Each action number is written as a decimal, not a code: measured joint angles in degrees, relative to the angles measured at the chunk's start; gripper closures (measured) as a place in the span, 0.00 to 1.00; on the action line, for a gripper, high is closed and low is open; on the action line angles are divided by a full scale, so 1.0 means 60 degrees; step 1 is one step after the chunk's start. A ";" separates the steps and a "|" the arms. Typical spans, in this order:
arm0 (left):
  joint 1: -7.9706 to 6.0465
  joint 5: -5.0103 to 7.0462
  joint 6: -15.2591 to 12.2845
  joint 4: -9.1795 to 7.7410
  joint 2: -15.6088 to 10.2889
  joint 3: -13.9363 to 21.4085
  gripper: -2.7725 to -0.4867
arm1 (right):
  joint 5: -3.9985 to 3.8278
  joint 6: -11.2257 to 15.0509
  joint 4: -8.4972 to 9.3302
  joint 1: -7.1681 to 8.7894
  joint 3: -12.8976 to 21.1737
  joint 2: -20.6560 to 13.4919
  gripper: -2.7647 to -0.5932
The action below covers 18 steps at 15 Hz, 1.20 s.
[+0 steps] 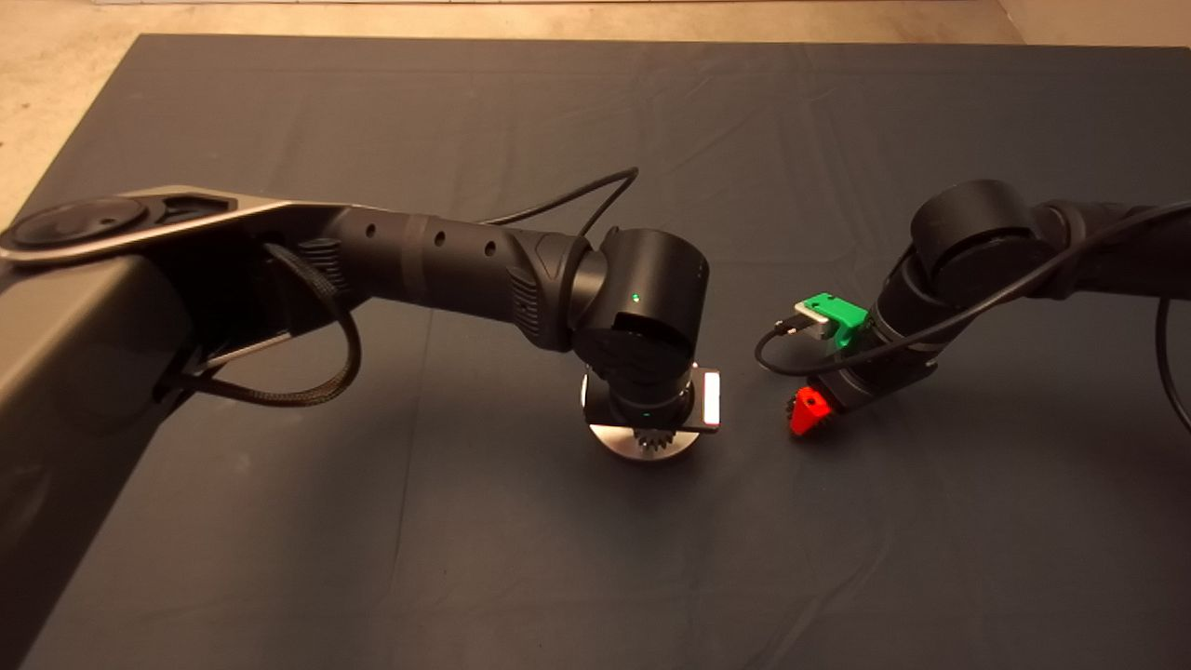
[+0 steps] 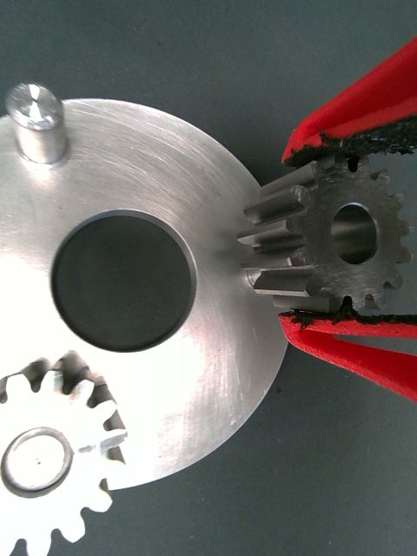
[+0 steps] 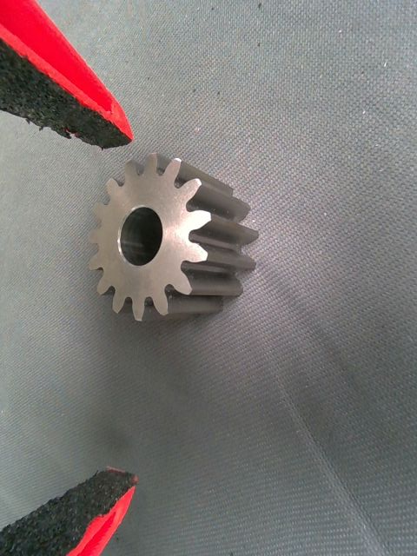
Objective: Install three planetary gears onto the carrier pins
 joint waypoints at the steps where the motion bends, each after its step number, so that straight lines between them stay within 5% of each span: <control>1: 0.0038 0.0000 0.0004 -0.0004 0.0000 0.0000 0.84 | 0.0008 -0.0001 0.0000 0.0000 0.0000 0.0000 0.00; 18: 0.0151 -0.0026 0.0165 0.0018 -0.0046 -0.0063 0.84 | 0.0004 -0.0001 0.0000 0.0000 0.0002 0.0000 0.00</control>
